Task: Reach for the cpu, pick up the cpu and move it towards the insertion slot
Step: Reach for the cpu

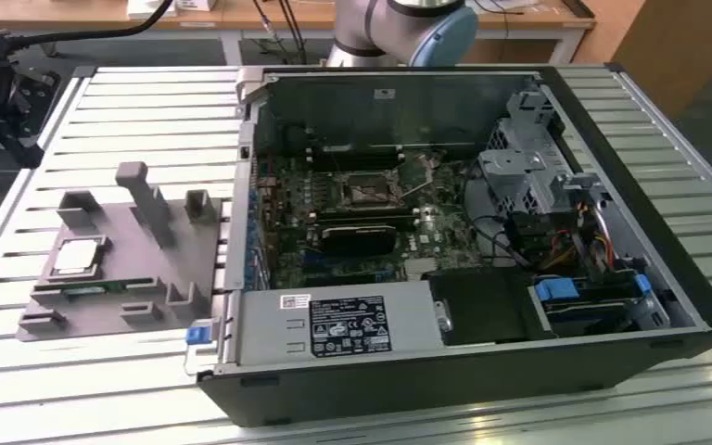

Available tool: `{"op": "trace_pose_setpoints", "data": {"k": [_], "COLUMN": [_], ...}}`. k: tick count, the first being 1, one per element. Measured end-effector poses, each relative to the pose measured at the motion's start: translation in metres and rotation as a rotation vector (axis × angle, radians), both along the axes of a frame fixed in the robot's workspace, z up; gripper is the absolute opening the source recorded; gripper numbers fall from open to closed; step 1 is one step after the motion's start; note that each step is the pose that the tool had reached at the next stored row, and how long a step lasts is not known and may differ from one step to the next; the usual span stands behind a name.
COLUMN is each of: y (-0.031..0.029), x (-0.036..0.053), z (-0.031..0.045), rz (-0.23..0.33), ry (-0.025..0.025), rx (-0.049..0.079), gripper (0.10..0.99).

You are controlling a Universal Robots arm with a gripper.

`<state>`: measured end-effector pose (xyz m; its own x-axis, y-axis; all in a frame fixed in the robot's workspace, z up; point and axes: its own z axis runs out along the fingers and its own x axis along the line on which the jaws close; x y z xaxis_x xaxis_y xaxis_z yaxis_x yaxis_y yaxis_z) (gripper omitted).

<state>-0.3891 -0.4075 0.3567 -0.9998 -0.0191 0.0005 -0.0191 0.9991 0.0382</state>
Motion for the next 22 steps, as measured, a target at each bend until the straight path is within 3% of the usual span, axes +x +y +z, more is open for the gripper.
{"op": "trace_pose_setpoints", "data": {"k": [13, 22], "y": [0.0000, 0.0000], "x": [-0.0027, -0.0224], "z": [-0.0003, -0.0020], "rz": [0.000, 0.000], "ry": [-0.0001, -0.0001], "rx": [0.000, 0.000], "gripper": [0.106, 0.106]}}
